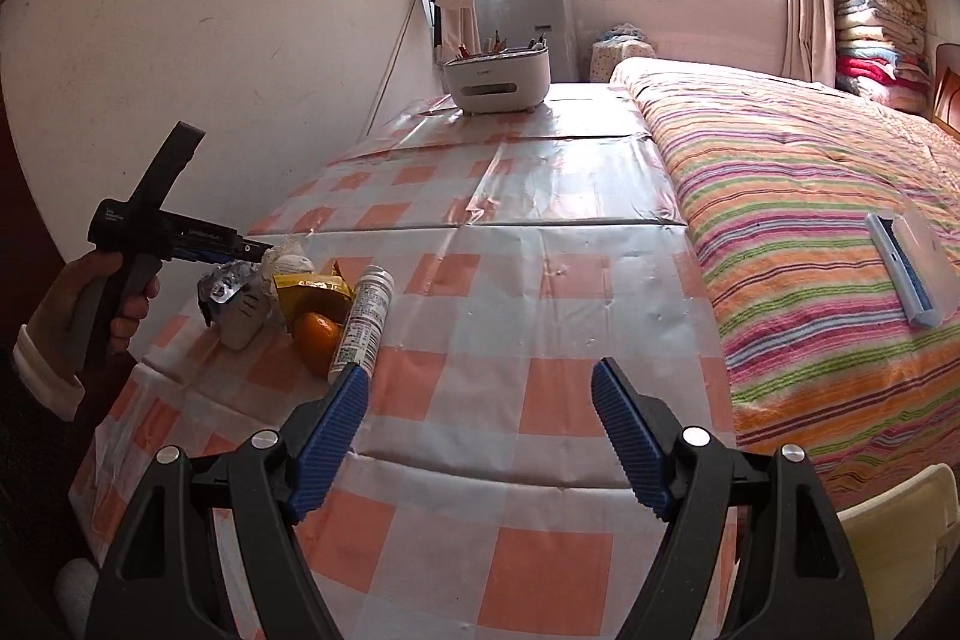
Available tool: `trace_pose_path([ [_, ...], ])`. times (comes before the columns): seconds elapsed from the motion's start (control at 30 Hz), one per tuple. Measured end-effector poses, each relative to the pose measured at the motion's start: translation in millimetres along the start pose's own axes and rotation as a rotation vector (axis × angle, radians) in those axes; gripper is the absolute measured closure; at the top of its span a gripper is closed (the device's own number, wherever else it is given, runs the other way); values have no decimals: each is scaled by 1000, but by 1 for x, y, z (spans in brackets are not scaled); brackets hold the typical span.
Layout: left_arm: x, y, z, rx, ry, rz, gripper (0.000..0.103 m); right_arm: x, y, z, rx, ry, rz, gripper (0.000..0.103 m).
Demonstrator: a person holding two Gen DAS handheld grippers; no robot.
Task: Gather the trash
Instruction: 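Grasp the silver blister pack with the left gripper while the right grasps the white supplement bottle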
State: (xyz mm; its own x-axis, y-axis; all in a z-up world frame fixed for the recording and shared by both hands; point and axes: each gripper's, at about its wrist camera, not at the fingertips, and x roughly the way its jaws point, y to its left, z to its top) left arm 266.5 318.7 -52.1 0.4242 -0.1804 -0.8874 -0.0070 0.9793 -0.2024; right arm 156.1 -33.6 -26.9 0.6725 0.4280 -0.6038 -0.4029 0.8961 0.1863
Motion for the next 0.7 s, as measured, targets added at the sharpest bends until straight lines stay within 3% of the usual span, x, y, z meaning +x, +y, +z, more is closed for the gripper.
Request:
trace_pose_path([
  [0.23,-3,12,-21,-63,52,-103,58,79,37,32,-88,157,74,28],
  [0.33,-6,15,-34,-85,77,-96,56,107,52,34,-144,216,64,28],
  [0.43,-11,13,-48,-68,85,-79,47,124,60,33,-182,258,60,28],
  [0.5,-13,11,-57,-61,89,-71,28,134,64,32,-215,290,42,29],
  [0.57,-13,9,-64,-53,100,-45,26,142,67,30,-229,315,42,30],
  [0.63,-14,5,-69,-42,92,-39,26,149,67,29,-234,344,34,37],
  [0.7,-12,5,-73,-52,97,-35,26,154,69,27,-238,369,43,52],
])
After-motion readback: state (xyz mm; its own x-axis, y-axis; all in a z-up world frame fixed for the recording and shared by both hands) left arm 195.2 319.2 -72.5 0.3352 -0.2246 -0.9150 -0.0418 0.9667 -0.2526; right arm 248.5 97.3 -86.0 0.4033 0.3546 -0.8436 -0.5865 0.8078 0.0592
